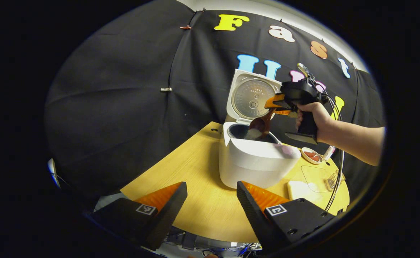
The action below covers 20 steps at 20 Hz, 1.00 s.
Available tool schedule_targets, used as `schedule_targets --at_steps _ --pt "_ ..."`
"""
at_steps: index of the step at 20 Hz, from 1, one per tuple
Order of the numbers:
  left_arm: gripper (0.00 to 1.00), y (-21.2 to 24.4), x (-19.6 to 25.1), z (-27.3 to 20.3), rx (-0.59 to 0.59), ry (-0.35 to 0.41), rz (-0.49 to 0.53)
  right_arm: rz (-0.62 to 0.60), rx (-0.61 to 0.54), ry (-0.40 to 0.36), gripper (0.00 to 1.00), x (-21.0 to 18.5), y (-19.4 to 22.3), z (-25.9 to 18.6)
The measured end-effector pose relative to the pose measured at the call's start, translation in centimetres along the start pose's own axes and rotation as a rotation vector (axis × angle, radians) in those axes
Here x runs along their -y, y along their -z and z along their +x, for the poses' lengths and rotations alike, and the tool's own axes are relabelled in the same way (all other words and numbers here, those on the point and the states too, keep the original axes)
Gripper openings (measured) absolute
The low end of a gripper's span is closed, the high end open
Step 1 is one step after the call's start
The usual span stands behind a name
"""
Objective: Close the left gripper, press the button to open the rice cooker; take a wooden spoon from the chopstick holder with the right hand, scoop a spoonful of rice and pour it into the rice cooker, then put the wooden spoon back into the chopstick holder.
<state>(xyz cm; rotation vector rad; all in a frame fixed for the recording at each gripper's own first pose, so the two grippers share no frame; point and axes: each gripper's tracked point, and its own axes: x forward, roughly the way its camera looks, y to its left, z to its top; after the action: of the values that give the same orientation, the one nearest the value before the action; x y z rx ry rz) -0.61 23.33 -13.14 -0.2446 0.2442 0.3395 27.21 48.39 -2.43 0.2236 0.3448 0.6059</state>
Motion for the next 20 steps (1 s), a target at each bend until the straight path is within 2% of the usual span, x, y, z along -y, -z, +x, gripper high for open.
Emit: schedule_targets --at_steps 6,9,11,17,20 --pt "0.95 0.0 0.4 0.6 0.002 0.013 -0.003 -0.297 0.036 -0.075 0.18 -2.9 0.4 -0.1" --pt "0.95 0.3 0.3 0.7 -0.003 0.015 -0.009 -0.486 0.03 -0.133 0.18 -4.7 1.9 -0.6" --pt "0.96 0.3 0.2 0.6 -0.004 0.015 -0.02 -0.566 0.032 -0.146 0.18 -5.5 2.7 -1.0" --pt "0.95 -0.1 0.4 0.1 0.007 0.019 -0.048 -0.654 0.03 -0.171 0.18 -6.3 3.6 -1.5" --pt "0.95 -0.6 1.1 -0.3 0.026 0.02 -0.017 -0.601 0.028 -0.167 0.18 -5.7 3.0 -1.8"
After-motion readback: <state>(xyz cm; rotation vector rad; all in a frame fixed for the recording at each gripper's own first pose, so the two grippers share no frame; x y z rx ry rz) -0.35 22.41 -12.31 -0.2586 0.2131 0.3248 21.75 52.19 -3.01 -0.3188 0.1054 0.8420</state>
